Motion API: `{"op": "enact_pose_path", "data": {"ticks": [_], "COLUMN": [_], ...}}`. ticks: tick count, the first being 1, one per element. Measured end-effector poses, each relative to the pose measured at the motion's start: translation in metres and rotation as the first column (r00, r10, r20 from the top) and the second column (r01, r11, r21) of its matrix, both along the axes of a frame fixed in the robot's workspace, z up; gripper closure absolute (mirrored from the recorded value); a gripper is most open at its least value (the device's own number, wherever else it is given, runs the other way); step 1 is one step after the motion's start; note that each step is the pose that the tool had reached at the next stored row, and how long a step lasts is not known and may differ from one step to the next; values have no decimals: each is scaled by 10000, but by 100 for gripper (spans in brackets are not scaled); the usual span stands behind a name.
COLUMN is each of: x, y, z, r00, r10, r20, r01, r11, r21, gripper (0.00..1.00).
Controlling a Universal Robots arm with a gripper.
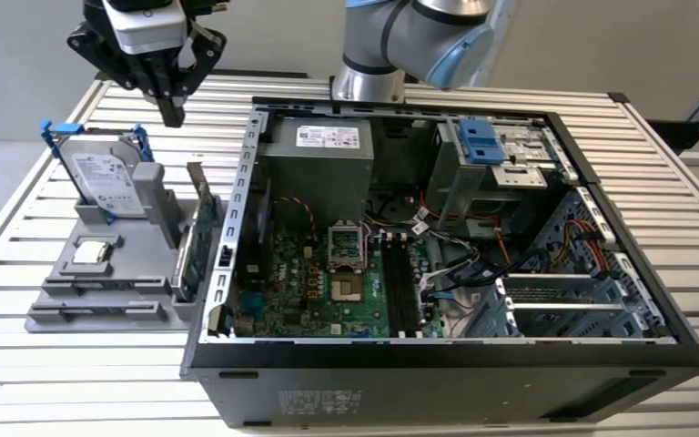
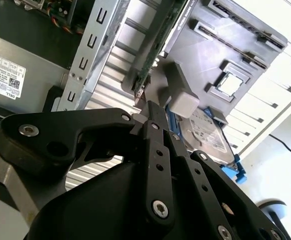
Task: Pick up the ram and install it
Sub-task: 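Reach for the ram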
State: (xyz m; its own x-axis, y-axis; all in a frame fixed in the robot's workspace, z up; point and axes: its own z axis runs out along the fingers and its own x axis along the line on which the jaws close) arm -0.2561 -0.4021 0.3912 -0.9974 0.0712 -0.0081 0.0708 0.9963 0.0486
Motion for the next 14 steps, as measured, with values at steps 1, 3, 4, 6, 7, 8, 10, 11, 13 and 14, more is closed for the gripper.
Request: {"op": "enact_pose_path", "data": {"ticks": [1, 3, 4, 6, 7, 8, 10, 11, 13, 14], "x": [-1, -3, -4, -7, -8, -10, -11, -13, -18, -20], "y": [0, 0, 0, 0, 0, 0, 0, 0, 0, 0], "z": [-1, -3, -4, -5, -5, -6, -8, -8, -10, -10], "r00": [10000, 10000, 10000, 10000, 10000, 10000, 10000, 10000, 10000, 10000], "r10": [0, 1, 1, 0, 0, 0, 1, 0, -1, -1], "r20": [-2, -10, -18, -28, -32, -37, -49, -55, -62, -66], "r01": [0, -1, -1, 0, 0, 0, -1, 0, 1, 1], "r11": [10000, 10000, 10000, 10000, 10000, 10000, 10000, 10000, 10000, 10000], "r21": [1, 1, 1, -1, -2, -2, -3, -4, -4, -5], "gripper": [100, 100, 100, 100, 100, 100, 100, 100, 100, 100]}}
